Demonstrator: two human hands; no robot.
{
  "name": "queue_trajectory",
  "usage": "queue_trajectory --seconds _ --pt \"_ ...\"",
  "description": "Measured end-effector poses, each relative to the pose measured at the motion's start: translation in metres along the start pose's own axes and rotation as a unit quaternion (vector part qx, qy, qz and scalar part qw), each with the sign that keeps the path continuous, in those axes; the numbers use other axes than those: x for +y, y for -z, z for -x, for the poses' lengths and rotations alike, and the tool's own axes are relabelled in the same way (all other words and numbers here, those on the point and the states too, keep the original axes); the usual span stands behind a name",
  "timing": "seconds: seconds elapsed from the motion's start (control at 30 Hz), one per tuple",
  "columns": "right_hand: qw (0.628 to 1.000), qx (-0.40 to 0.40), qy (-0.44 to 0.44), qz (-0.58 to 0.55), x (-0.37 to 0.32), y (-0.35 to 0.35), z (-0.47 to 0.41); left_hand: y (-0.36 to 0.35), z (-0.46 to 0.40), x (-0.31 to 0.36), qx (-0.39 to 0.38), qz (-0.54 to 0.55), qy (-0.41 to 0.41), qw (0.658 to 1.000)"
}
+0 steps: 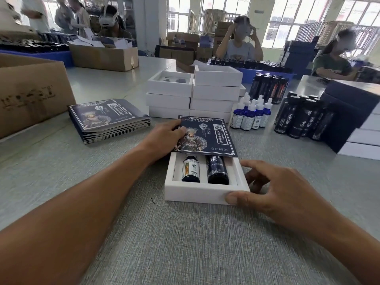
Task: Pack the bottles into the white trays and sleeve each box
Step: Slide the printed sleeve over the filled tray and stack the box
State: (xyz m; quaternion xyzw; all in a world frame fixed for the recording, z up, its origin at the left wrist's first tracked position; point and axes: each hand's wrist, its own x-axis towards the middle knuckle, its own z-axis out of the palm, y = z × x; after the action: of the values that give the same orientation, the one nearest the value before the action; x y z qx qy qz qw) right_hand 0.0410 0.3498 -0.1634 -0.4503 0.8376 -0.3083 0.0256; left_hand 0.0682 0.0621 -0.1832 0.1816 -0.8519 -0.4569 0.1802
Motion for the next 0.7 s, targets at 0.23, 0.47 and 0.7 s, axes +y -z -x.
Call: queue_trajectory --seconds 0.23,0.47,0.7 --pt "1.000 0.006 -0.007 0.003 0.0020 -0.0020 -0.0020 0.0018 -0.0007 -0.0010 -0.006 -0.002 -0.004 1.000" --pt "1.000 -0.013 0.001 0.008 0.0041 -0.0019 -0.0035 0.0006 -0.0025 -0.0039 0.006 0.001 -0.013 1.000" --pt "1.000 -0.018 0.008 0.009 0.0054 -0.0023 -0.0032 0.0003 -0.0023 -0.0032 0.005 -0.006 -0.011 1.000"
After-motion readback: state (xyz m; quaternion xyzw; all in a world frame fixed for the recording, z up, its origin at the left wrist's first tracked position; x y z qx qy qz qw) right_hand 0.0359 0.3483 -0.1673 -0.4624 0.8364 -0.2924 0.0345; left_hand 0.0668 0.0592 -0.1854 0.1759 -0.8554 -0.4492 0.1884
